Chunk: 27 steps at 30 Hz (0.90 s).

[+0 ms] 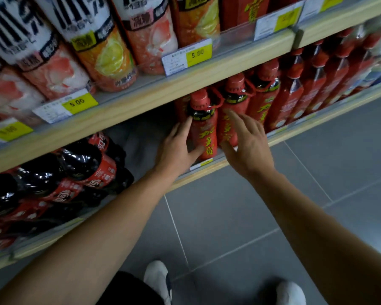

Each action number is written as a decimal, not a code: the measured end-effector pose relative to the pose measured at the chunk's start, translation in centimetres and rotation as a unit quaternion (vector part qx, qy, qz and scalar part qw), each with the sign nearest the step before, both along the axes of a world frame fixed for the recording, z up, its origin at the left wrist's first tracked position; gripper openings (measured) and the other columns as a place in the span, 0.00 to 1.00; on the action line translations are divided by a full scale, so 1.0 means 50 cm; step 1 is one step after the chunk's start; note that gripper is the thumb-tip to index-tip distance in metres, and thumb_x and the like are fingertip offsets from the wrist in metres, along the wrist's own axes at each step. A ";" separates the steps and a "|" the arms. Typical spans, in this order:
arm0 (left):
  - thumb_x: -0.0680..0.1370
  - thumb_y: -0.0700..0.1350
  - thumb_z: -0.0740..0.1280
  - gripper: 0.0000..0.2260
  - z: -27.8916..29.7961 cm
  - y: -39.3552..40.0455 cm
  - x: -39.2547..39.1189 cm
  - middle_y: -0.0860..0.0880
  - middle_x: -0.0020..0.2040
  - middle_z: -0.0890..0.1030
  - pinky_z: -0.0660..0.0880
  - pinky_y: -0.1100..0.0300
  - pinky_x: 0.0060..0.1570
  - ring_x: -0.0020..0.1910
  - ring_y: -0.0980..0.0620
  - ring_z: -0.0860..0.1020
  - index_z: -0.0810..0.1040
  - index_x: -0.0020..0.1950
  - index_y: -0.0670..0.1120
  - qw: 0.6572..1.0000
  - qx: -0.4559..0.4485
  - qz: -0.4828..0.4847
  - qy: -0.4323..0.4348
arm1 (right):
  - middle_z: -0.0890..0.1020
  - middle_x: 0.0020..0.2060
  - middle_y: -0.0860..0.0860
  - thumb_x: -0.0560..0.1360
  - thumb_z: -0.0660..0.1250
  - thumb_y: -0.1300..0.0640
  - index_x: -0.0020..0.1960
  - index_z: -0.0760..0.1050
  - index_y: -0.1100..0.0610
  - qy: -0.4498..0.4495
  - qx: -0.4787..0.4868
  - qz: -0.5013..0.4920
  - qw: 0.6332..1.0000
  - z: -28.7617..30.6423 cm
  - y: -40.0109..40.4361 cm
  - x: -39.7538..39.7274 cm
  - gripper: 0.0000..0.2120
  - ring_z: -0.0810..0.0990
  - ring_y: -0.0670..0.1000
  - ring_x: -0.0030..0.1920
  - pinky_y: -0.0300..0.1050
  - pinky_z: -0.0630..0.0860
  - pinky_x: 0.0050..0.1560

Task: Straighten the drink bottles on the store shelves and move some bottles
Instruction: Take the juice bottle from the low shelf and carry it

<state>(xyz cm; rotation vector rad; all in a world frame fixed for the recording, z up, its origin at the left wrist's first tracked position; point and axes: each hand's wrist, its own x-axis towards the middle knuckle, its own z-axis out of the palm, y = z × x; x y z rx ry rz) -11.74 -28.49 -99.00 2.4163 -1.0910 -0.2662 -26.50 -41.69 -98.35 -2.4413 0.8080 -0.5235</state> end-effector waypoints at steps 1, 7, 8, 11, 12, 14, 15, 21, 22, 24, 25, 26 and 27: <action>0.72 0.60 0.69 0.39 0.026 -0.003 -0.019 0.43 0.77 0.66 0.70 0.45 0.67 0.73 0.41 0.68 0.60 0.79 0.50 1.000 0.018 -0.008 0.006 | 0.69 0.72 0.53 0.75 0.67 0.50 0.78 0.61 0.52 0.021 0.017 -0.005 1.000 0.024 0.003 -0.027 0.33 0.64 0.58 0.72 0.54 0.65 0.70; 0.72 0.58 0.72 0.38 0.257 -0.104 -0.182 0.41 0.76 0.67 0.67 0.44 0.69 0.73 0.39 0.67 0.65 0.77 0.45 0.985 0.095 -0.146 -0.016 | 0.69 0.72 0.55 0.75 0.69 0.51 0.77 0.62 0.55 0.107 0.070 -0.081 0.988 0.237 -0.047 -0.234 0.34 0.63 0.59 0.73 0.55 0.63 0.73; 0.72 0.58 0.72 0.38 0.298 -0.131 -0.210 0.41 0.75 0.67 0.67 0.43 0.69 0.73 0.39 0.67 0.65 0.77 0.44 0.980 0.102 -0.170 -0.020 | 0.69 0.72 0.55 0.75 0.69 0.50 0.77 0.62 0.54 0.123 0.072 -0.097 0.985 0.278 -0.064 -0.276 0.34 0.63 0.59 0.74 0.56 0.62 0.73; 0.72 0.57 0.72 0.37 0.414 -0.224 -0.301 0.41 0.75 0.68 0.67 0.44 0.69 0.73 0.40 0.67 0.66 0.77 0.43 0.965 0.113 -0.235 -0.024 | 0.66 0.74 0.54 0.76 0.68 0.48 0.78 0.59 0.53 0.161 0.079 -0.144 0.973 0.399 -0.120 -0.403 0.35 0.59 0.59 0.76 0.56 0.60 0.75; 0.73 0.56 0.72 0.37 0.452 -0.256 -0.334 0.42 0.76 0.67 0.66 0.45 0.70 0.73 0.41 0.66 0.65 0.77 0.44 0.960 0.115 -0.253 -0.024 | 0.66 0.75 0.54 0.76 0.68 0.47 0.79 0.59 0.53 0.169 0.080 -0.157 0.970 0.438 -0.139 -0.443 0.35 0.57 0.59 0.76 0.56 0.58 0.76; 0.73 0.56 0.72 0.37 0.524 -0.322 -0.399 0.42 0.76 0.66 0.64 0.48 0.71 0.74 0.41 0.65 0.64 0.78 0.44 0.951 0.111 -0.286 -0.030 | 0.66 0.75 0.54 0.76 0.67 0.47 0.79 0.59 0.53 0.171 0.080 -0.179 0.965 0.511 -0.179 -0.518 0.34 0.57 0.59 0.77 0.55 0.57 0.76; 0.73 0.56 0.73 0.37 0.558 -0.355 -0.432 0.42 0.77 0.66 0.62 0.49 0.71 0.74 0.42 0.65 0.64 0.78 0.45 0.948 0.107 -0.298 -0.034 | 0.66 0.75 0.54 0.76 0.67 0.47 0.78 0.59 0.53 0.170 0.080 -0.188 0.964 0.545 -0.199 -0.552 0.34 0.57 0.59 0.77 0.54 0.57 0.76; 0.76 0.59 0.69 0.37 0.718 -0.531 -0.612 0.45 0.79 0.61 0.59 0.49 0.74 0.77 0.44 0.60 0.58 0.80 0.49 0.935 0.104 -0.337 -0.043 | 0.64 0.76 0.52 0.77 0.66 0.45 0.79 0.58 0.51 0.189 0.079 -0.204 0.957 0.714 -0.317 -0.735 0.34 0.56 0.57 0.77 0.54 0.56 0.77; 0.76 0.59 0.68 0.37 0.740 -0.557 -0.635 0.45 0.79 0.60 0.58 0.49 0.74 0.77 0.44 0.59 0.57 0.80 0.49 0.934 0.105 -0.338 -0.043 | 0.63 0.76 0.52 0.77 0.66 0.45 0.79 0.57 0.51 0.193 0.079 -0.202 0.957 0.735 -0.339 -0.761 0.34 0.55 0.57 0.78 0.54 0.55 0.77; 0.77 0.60 0.67 0.36 0.780 -0.607 -0.676 0.46 0.80 0.59 0.58 0.48 0.75 0.78 0.44 0.58 0.57 0.80 0.50 0.935 0.106 -0.336 -0.044 | 0.63 0.77 0.53 0.77 0.66 0.45 0.79 0.57 0.51 0.199 0.078 -0.198 0.957 0.773 -0.387 -0.809 0.35 0.54 0.58 0.78 0.54 0.55 0.77; 0.77 0.60 0.67 0.36 0.798 -0.632 -0.693 0.46 0.80 0.59 0.58 0.48 0.75 0.77 0.44 0.59 0.57 0.80 0.50 0.935 0.105 -0.336 -0.049 | 0.63 0.77 0.53 0.77 0.66 0.45 0.79 0.57 0.51 0.202 0.078 -0.196 0.957 0.790 -0.412 -0.829 0.35 0.54 0.58 0.78 0.55 0.55 0.77; 0.77 0.60 0.67 0.36 0.814 -0.655 -0.707 0.46 0.80 0.59 0.58 0.47 0.74 0.77 0.44 0.59 0.58 0.80 0.50 0.934 0.103 -0.337 -0.055 | 0.62 0.77 0.53 0.77 0.66 0.45 0.79 0.56 0.51 0.205 0.077 -0.194 0.956 0.806 -0.438 -0.846 0.35 0.53 0.58 0.78 0.55 0.54 0.77; 0.76 0.60 0.67 0.36 0.828 -0.677 -0.719 0.46 0.80 0.59 0.59 0.47 0.74 0.77 0.44 0.59 0.58 0.80 0.50 0.933 0.101 -0.340 -0.060 | 0.62 0.77 0.53 0.77 0.66 0.45 0.79 0.56 0.51 0.209 0.076 -0.192 0.956 0.820 -0.463 -0.860 0.35 0.53 0.58 0.78 0.55 0.54 0.77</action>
